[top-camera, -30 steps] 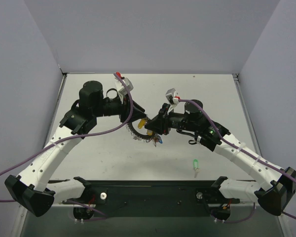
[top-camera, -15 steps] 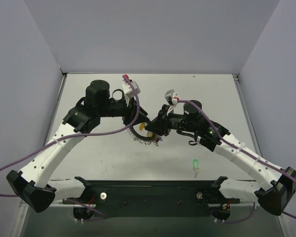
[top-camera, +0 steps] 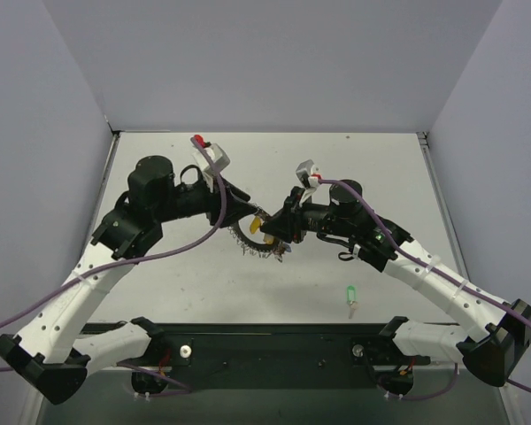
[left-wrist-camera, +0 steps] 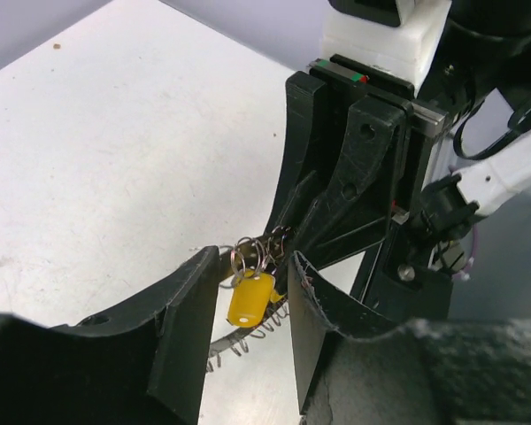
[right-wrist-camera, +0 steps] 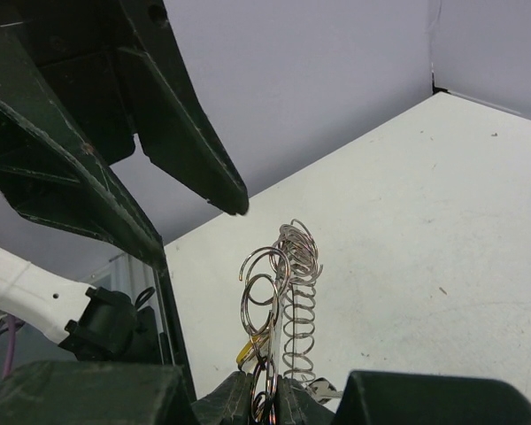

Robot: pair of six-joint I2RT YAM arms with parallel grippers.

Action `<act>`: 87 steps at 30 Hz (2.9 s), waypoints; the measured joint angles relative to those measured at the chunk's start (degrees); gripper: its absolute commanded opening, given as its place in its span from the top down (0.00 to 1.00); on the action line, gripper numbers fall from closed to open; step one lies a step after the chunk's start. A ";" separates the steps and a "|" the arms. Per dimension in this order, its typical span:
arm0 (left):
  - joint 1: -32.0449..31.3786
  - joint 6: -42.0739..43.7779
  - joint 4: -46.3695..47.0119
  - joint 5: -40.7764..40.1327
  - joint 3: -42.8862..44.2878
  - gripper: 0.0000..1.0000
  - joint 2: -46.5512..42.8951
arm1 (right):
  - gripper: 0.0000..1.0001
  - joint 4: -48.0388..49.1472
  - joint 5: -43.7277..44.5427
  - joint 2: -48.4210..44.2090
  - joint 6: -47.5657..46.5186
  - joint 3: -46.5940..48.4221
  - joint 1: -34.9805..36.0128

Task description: Put the keys on the keyring

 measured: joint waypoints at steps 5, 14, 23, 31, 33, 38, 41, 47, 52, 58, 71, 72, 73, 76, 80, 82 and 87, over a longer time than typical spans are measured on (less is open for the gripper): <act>3.58 -9.88 8.35 -0.33 -6.75 0.52 -5.88 | 1.00 1.16 0.87 -0.04 0.24 -0.04 0.00; 9.73 -28.37 23.08 11.10 -16.92 0.47 -3.32 | 1.00 2.45 2.19 -1.11 1.09 -0.17 -0.07; 9.73 -32.94 28.79 15.37 -17.55 0.47 -2.58 | 1.00 2.89 2.43 -1.14 1.55 -0.17 -0.37; 9.73 -33.35 28.94 15.43 -17.55 0.48 -2.19 | 1.00 2.91 2.43 -1.14 1.57 -0.17 -0.37; 9.73 -33.31 28.89 15.26 -17.55 0.49 -2.01 | 1.00 2.91 2.43 -1.14 1.60 -0.20 -0.37; 9.73 -32.52 28.65 14.69 -17.46 0.51 -1.07 | 1.00 2.95 2.38 -1.14 1.66 -0.24 -0.37; 9.73 -32.44 28.70 14.58 -17.40 0.51 -0.31 | 1.00 2.95 2.43 -1.14 1.68 -0.37 -0.42; 9.68 -34.47 32.98 15.61 -17.27 0.53 0.68 | 1.00 2.97 2.62 -1.14 1.73 -0.66 -0.48; 9.68 -37.11 38.12 16.96 -17.25 0.57 0.83 | 1.00 3.19 2.56 -1.14 1.73 -0.76 -0.48; 9.68 -36.87 38.18 17.25 -16.52 0.57 1.64 | 1.00 3.26 2.56 -1.14 1.70 -0.76 -0.48; 9.33 -28.65 27.15 14.93 -12.00 0.61 2.58 | 1.00 3.26 2.51 -1.14 1.70 -0.76 -0.48; 9.27 -28.09 26.23 14.80 -11.61 0.60 2.89 | 1.00 3.19 2.58 -1.14 1.70 -0.76 -0.48; 9.22 -27.61 25.29 14.73 -11.15 0.60 3.13 | 1.00 3.08 2.60 -1.14 1.73 -0.85 -0.48; 8.96 -26.25 23.06 14.34 -10.10 0.63 3.45 | 1.00 2.84 2.71 -1.14 1.70 -0.87 -0.50; 8.90 -25.20 21.51 14.19 -9.31 0.67 3.67 | 1.00 2.89 2.67 -1.14 1.70 -0.87 -0.48; 8.83 -24.72 20.68 14.16 -8.81 0.67 4.09 | 1.00 2.86 2.69 -1.14 1.70 -0.87 -0.50; 8.15 -22.10 16.28 14.12 -5.51 0.68 5.77 | 1.00 2.73 2.91 -1.14 1.70 -0.87 -0.61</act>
